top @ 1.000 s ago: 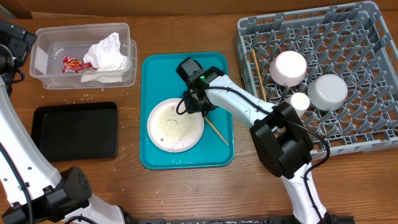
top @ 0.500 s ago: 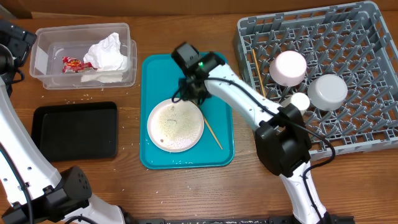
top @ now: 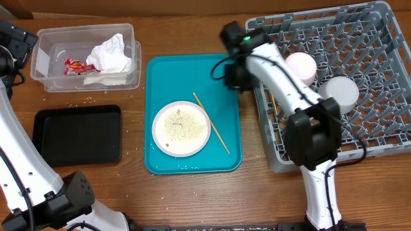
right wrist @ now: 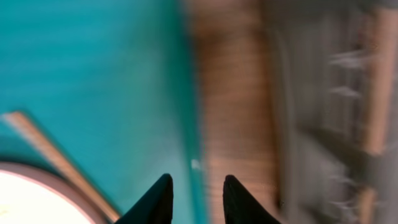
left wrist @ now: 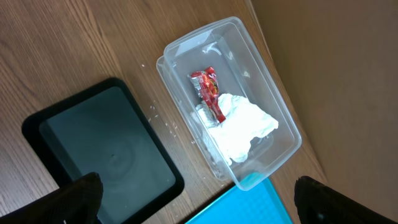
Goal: Sort waste into correct bins and load items into the dishwasher
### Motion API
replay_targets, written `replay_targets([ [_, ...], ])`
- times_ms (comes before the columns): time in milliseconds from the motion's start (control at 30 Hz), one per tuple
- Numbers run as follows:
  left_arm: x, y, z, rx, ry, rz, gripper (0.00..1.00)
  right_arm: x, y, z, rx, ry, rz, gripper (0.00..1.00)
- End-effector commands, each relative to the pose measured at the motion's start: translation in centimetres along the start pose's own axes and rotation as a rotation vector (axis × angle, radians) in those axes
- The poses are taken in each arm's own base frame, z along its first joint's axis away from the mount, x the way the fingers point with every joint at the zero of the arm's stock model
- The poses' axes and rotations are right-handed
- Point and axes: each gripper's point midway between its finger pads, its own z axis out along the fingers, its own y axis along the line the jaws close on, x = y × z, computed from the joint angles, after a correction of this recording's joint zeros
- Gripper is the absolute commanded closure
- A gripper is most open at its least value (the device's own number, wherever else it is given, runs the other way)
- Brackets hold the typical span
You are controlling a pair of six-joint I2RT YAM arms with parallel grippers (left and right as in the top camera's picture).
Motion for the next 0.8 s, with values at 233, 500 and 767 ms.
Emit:
replay_targets([
  [233,0.0,-0.1,0.3,-0.009,-0.001,0.021,0.00,4.5,-4.1,-8.1,0.041,0.064,0.007,0.59],
  [500,0.0,-0.1,0.3,-0.009,-0.001,0.021,0.00,9.8,0.0,-8.4,-0.050,0.182,-0.310,0.41],
  [767,0.0,-0.1,0.3,-0.009,-0.001,0.021,0.00,13.0,1.0,-2.9,0.062,0.232,-0.422,0.42],
])
